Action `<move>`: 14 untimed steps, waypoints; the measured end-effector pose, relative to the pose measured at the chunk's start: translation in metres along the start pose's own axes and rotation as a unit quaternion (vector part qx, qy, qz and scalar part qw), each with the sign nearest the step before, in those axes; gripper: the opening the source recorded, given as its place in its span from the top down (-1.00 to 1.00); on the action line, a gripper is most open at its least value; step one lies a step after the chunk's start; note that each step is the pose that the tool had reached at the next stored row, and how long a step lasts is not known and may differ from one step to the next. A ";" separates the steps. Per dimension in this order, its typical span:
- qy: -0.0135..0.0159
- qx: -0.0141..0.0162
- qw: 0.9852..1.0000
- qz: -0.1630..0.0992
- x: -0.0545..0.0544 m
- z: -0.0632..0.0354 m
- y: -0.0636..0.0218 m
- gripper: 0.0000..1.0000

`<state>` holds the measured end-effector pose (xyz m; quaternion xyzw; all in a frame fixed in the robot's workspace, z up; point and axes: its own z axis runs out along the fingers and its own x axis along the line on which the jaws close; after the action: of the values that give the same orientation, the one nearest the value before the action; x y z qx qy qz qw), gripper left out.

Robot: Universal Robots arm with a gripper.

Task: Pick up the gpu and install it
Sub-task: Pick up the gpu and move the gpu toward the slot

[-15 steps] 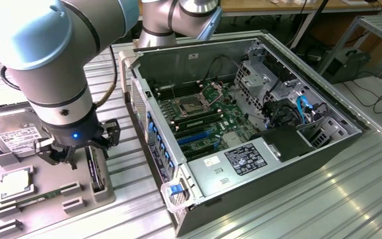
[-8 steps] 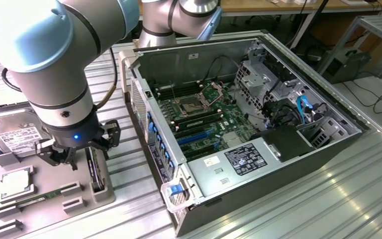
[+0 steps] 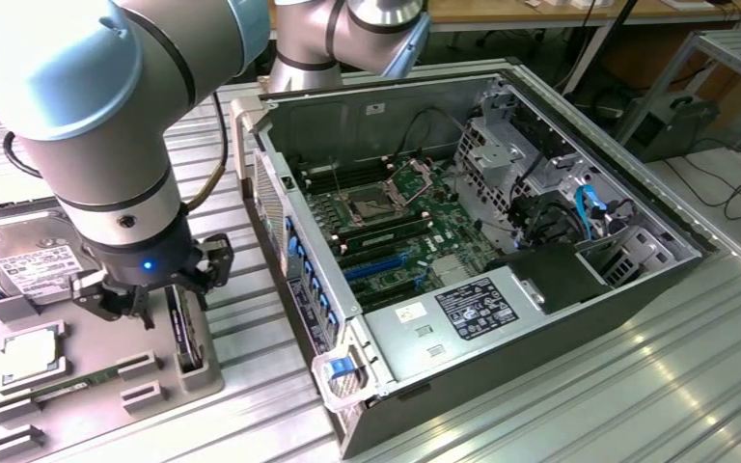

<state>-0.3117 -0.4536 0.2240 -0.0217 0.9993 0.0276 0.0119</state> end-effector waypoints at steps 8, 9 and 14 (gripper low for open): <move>0.000 0.000 1.000 0.000 -0.002 0.0016 -0.0015 -0.05; 0.000 0.000 1.000 0.000 -0.002 0.0018 -0.0015 -0.05; 0.000 0.000 1.000 0.000 -0.002 0.0027 -0.0020 0.11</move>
<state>-0.3091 -0.4554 0.2212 -0.0215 0.9993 0.0276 0.0119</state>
